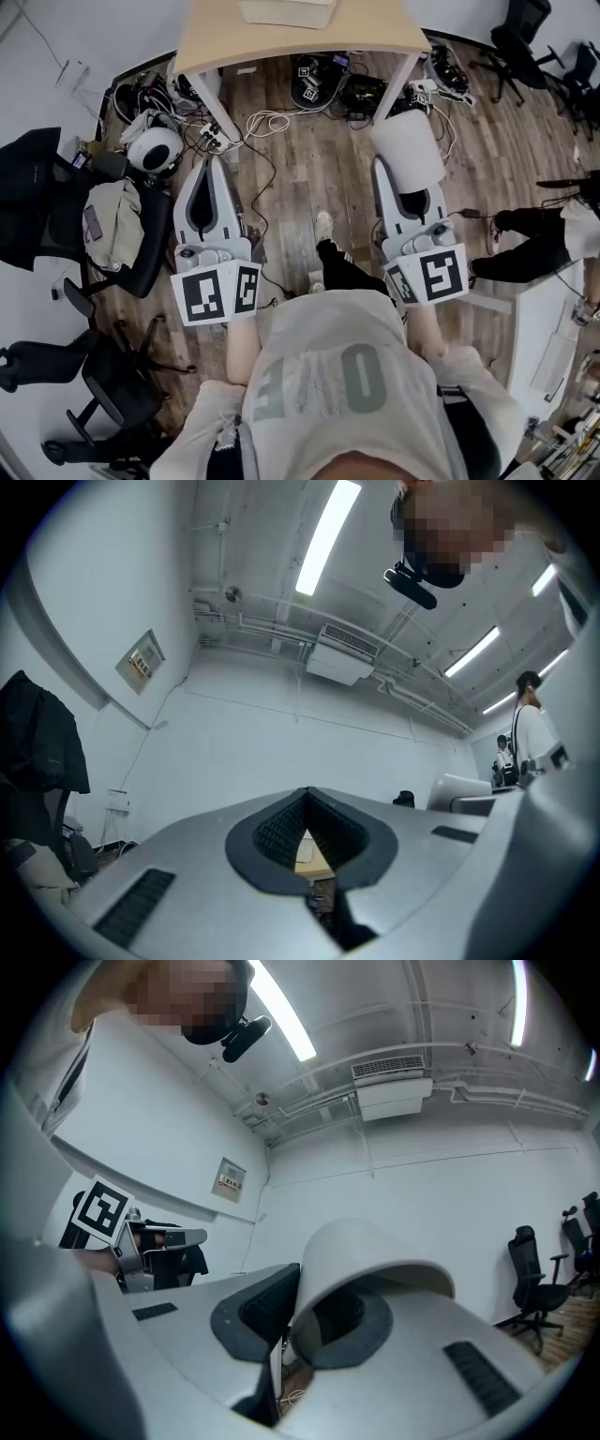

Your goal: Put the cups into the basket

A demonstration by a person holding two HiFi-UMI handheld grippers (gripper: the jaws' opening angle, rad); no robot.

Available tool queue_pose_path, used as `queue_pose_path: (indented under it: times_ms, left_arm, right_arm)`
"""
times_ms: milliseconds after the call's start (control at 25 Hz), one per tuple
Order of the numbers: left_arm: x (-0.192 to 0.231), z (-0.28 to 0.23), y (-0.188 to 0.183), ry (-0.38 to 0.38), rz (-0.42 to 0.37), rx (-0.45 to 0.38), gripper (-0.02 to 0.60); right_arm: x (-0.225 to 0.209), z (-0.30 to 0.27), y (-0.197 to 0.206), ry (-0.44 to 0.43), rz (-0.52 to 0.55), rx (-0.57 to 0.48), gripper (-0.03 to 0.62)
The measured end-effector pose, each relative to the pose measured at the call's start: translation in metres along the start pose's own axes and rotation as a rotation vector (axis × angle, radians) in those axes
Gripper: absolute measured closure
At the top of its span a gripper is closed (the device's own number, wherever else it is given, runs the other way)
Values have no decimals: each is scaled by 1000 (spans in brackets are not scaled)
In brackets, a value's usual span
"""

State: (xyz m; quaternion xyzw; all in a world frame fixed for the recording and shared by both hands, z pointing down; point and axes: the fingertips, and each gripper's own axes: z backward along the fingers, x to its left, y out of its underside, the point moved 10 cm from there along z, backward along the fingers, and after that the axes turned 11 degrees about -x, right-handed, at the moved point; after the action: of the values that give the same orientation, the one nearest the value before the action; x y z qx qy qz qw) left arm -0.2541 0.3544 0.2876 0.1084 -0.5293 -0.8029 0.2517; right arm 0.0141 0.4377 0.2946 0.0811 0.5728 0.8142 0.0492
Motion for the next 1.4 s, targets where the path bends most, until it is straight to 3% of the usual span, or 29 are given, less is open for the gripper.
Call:
queue_pose_path:
  times_ms: [600,1000,1400]
  left_arm:
    - [2,-204,59,20,-59,-21,574]
    - [2,-251,67,-9,-109,-23,574]
    - [3,-276,97,20,-61,-10,574]
  right_arm:
    - [-128,-152,54,-39,-1,-39,565]
    - [-165,-182,69,-62,-26,-45,565]
    - [-180,-193,78,-38,13,-22,565]
